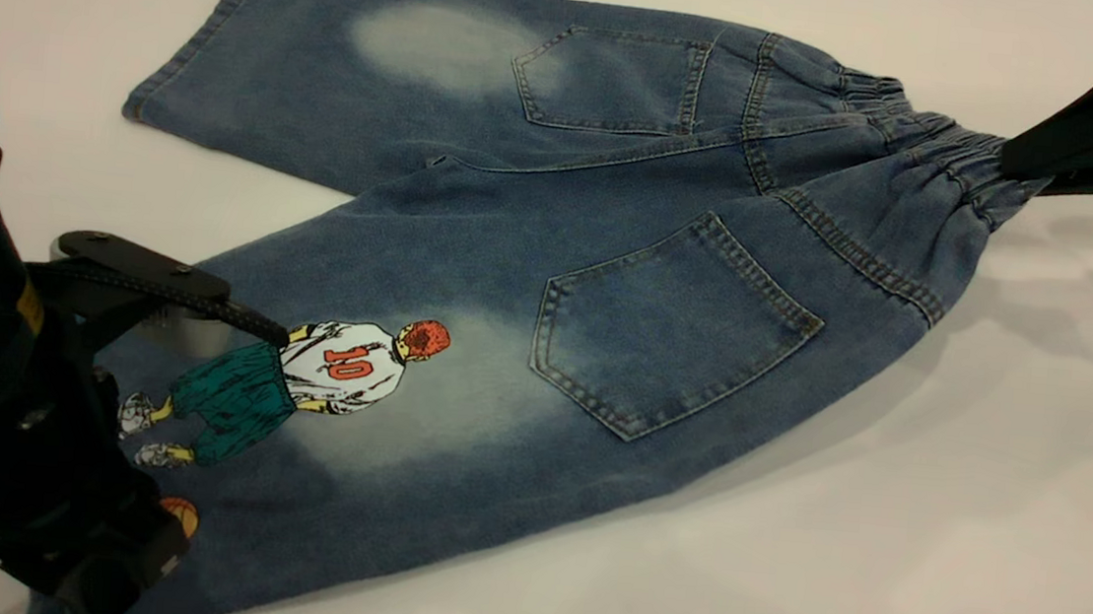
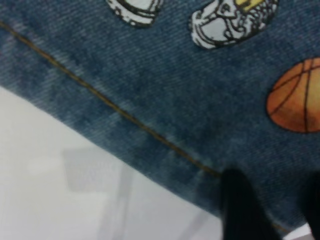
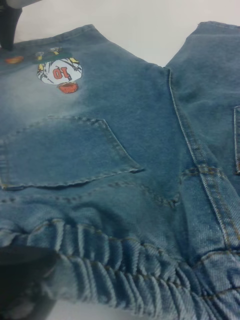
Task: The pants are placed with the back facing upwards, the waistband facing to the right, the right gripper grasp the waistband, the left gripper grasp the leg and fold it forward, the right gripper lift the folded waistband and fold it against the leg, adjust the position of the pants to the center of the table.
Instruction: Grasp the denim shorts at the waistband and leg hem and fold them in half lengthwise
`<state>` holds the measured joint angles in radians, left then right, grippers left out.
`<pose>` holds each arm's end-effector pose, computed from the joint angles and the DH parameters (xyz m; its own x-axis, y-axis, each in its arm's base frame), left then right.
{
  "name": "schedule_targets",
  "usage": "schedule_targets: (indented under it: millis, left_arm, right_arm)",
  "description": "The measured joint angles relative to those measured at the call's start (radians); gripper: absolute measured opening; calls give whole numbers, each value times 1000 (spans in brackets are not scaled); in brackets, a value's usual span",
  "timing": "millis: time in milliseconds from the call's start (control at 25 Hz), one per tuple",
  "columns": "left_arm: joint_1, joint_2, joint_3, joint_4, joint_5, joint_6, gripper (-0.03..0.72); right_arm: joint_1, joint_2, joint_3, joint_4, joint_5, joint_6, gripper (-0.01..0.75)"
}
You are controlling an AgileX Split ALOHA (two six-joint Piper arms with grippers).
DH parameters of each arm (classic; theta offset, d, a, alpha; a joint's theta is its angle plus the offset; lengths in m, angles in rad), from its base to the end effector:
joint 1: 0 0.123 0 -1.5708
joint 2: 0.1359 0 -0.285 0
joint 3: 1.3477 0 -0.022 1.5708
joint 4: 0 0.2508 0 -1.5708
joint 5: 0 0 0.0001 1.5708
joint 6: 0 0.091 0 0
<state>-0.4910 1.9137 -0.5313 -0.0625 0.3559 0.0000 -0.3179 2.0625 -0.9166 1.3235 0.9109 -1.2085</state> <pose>0.1872 -0.1024 0.0499 -0.9051 0.4175 0.0807 0.4176 0.9085 -0.0170 0.3271 -0.0342 0.0886 -0.9308 0.2871 -0.2262 0.0253 0.6681 0.7436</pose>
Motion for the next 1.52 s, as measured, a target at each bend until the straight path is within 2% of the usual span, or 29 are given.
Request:
schedule_targets:
  millis: [280,440,800,960,1280,1520]
  left_arm:
    - [0,0,0,0,3,0,43]
    - [0,0,0,0,6,0,15]
    - [0,-1,-1,8,135,0,34]
    - [0,-2,-1,11,106,34,104]
    - [0,-3,-1,-35,126,48,252]
    - [0,-3,-1,-109,129,155,293]
  right_arm:
    - [0,0,0,0,-1,-1,32]
    - [0,0,0,0,-1,-2,32]
    - [0,0,0,-1,-1,-4,34]
    - [0,0,0,0,-1,-4,35]
    - [-1,0,0,0,-1,-3,36]
    - [-1,0,0,0,-4,-3,36]
